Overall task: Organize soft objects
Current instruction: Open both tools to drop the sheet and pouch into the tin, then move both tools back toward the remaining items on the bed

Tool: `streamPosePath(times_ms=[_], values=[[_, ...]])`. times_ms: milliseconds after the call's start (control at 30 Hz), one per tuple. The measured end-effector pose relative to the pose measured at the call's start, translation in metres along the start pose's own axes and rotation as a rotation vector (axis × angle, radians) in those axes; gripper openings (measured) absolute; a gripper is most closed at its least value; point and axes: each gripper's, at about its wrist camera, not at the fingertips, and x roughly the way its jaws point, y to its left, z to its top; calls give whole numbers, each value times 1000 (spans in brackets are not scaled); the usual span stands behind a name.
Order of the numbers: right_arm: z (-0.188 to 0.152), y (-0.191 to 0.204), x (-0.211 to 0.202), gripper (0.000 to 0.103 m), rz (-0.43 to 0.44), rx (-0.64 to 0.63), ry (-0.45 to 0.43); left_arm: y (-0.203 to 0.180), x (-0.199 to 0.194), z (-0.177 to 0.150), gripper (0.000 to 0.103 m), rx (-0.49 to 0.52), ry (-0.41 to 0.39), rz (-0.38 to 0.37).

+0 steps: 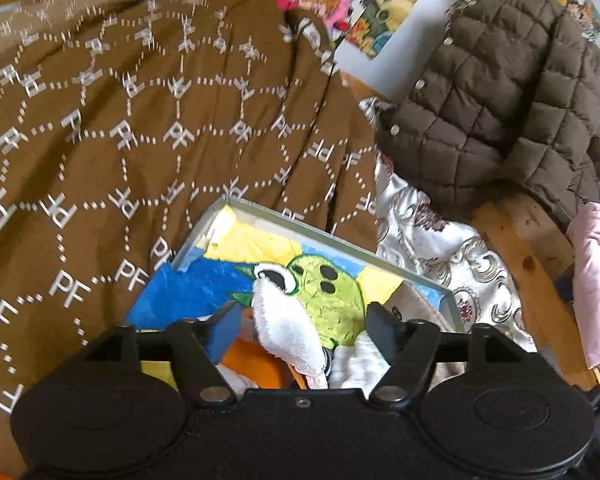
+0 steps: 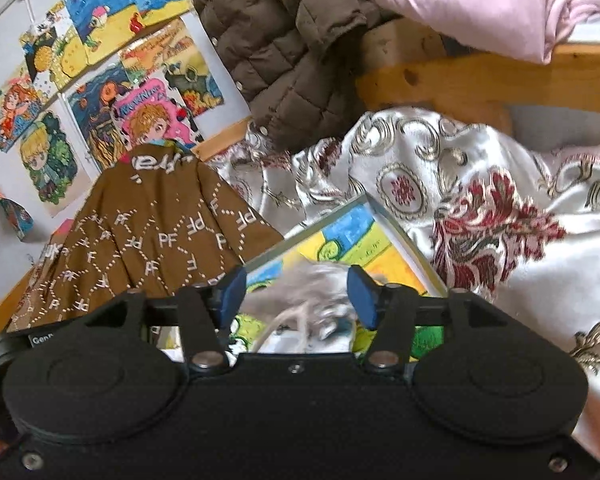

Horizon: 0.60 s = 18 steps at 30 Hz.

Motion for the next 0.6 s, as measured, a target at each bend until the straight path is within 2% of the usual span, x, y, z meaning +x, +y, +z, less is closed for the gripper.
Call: streamPosePath(times_ms=[133, 300, 467, 533, 600], values=[[12, 7, -27, 74, 22, -23, -34, -6, -28, -3, 81, 15, -51, -1], [25, 22, -68, 89, 45, -79, -84, -16, -75, -7, 91, 59, -124, -18], [36, 35, -120, 97, 67, -125, -133, -19, -131, -17, 100, 83, -182, -58], [38, 39, -142, 102, 78, -129, -146, -17, -149, -21, 101, 84, -187, -76], [39, 41, -163, 102, 81, -146, -161, -13, -168, -27, 102, 79, -188, -90]])
